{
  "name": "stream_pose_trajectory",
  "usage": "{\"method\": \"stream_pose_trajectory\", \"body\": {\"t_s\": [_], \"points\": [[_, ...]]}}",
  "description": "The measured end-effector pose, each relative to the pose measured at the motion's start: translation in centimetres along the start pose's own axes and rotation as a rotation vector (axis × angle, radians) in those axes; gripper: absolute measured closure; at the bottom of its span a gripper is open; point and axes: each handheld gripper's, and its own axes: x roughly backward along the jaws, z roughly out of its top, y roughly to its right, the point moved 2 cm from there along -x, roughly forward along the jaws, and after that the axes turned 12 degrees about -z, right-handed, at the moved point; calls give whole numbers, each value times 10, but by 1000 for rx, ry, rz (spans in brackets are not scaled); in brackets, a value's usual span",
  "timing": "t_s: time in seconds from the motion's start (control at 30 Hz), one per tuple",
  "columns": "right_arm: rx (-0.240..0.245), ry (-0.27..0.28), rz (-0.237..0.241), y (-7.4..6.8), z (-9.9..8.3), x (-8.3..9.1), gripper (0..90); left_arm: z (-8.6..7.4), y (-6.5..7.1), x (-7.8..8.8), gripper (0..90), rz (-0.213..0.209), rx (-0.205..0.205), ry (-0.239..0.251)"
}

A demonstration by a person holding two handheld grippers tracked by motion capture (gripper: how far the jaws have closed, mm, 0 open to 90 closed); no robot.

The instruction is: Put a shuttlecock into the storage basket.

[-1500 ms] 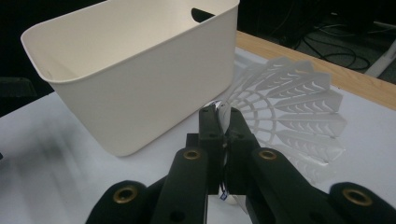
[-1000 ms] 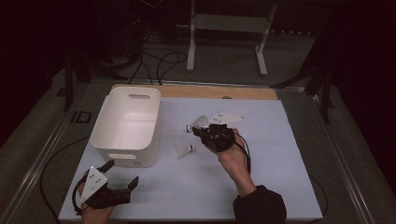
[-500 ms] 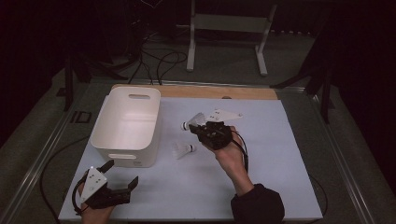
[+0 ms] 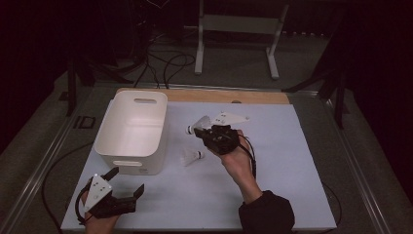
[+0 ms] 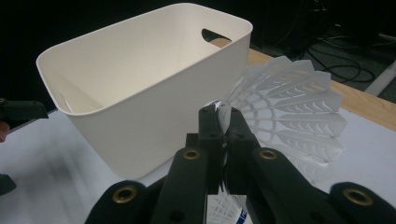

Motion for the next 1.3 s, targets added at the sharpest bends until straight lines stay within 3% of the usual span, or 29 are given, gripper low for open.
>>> {"method": "stream_pose_trajectory", "body": {"t_s": [1.3], "points": [[23,31,24,-16,22,-5,876,0,0,-1,0,2,1,-4]]}}
